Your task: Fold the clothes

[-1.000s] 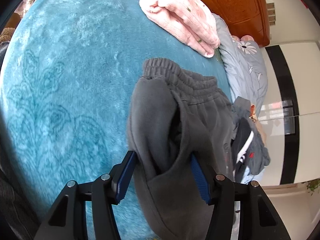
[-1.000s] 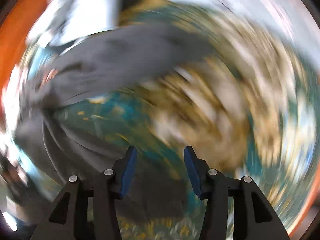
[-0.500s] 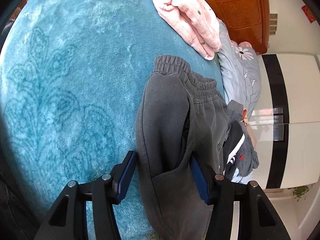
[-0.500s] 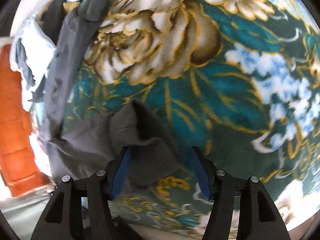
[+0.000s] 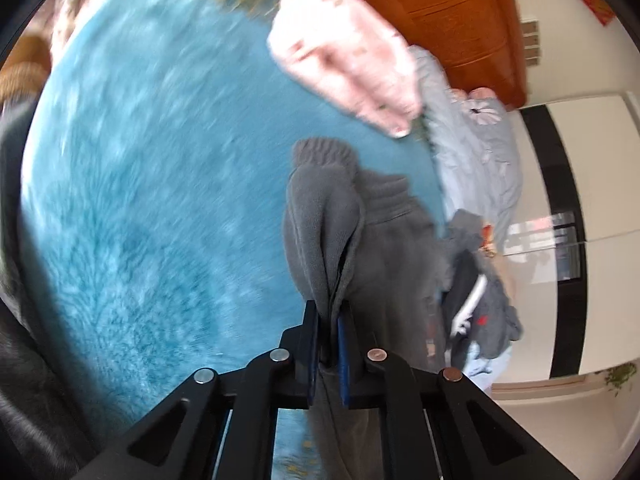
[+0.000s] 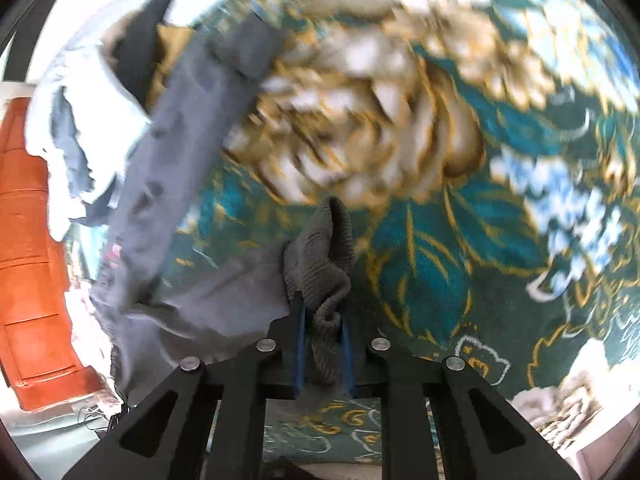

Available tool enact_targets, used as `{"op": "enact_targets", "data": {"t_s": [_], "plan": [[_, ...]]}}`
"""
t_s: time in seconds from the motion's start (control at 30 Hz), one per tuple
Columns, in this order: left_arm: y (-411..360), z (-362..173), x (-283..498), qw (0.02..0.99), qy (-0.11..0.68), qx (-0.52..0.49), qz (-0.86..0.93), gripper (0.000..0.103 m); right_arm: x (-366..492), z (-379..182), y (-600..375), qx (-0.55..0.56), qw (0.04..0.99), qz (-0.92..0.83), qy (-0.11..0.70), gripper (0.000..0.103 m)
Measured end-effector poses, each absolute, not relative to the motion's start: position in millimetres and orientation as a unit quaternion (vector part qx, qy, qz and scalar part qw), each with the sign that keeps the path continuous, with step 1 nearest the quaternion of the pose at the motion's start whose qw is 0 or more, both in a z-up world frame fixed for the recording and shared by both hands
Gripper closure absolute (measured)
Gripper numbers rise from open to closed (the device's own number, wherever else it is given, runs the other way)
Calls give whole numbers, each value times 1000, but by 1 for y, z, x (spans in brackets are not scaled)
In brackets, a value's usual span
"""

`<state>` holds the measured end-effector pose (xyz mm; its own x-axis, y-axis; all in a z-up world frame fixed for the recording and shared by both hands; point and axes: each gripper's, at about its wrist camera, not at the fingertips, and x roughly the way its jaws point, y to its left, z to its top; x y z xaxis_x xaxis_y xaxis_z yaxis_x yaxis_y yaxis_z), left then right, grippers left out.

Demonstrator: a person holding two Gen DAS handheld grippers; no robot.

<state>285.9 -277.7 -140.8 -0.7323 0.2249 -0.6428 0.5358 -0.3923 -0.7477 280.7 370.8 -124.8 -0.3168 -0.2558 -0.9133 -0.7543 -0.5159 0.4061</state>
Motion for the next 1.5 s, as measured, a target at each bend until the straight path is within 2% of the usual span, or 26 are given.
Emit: {"op": "enact_targets", "data": {"t_s": [0.07, 0.17, 0.23, 0.4, 0.53, 0.73, 0.9, 1.13, 1.17, 1.23, 1.37, 1.5], "plan": [[-280, -116, 285, 95, 526, 337, -775, 94, 275, -98, 372, -545, 166, 695, 439, 89], [-279, -108, 285, 104, 498, 349, -787, 94, 272, -72, 370, -554, 150, 711, 406, 89], [-278, -106, 286, 113, 481, 360, -791, 94, 283, -94, 370, -573, 166, 690, 410, 89], [-280, -167, 306, 155, 508, 420, -736, 95, 315, -159, 370, -613, 196, 627, 440, 89], [-284, -164, 309, 145, 526, 402, -735, 94, 310, -156, 378, -604, 189, 634, 444, 90], [-276, -160, 302, 141, 493, 409, -755, 94, 295, -141, 393, -586, 177, 663, 431, 90], [-283, -170, 313, 135, 536, 394, -734, 94, 304, -157, 393, -596, 178, 640, 451, 90], [-272, -117, 282, 134, 500, 394, -760, 94, 271, -132, 414, -538, 141, 658, 508, 90], [-271, -107, 273, 130, 498, 392, -763, 94, 262, -126, 419, -525, 136, 663, 517, 94], [-268, -85, 249, 115, 491, 390, -770, 94, 244, -116, 430, -501, 128, 671, 531, 95], [-253, -54, 191, 91, 462, 405, -784, 94, 204, -101, 449, -494, 126, 699, 502, 95], [-241, -47, 150, 94, 438, 422, -788, 94, 179, -107, 445, -512, 103, 704, 480, 95]]}}
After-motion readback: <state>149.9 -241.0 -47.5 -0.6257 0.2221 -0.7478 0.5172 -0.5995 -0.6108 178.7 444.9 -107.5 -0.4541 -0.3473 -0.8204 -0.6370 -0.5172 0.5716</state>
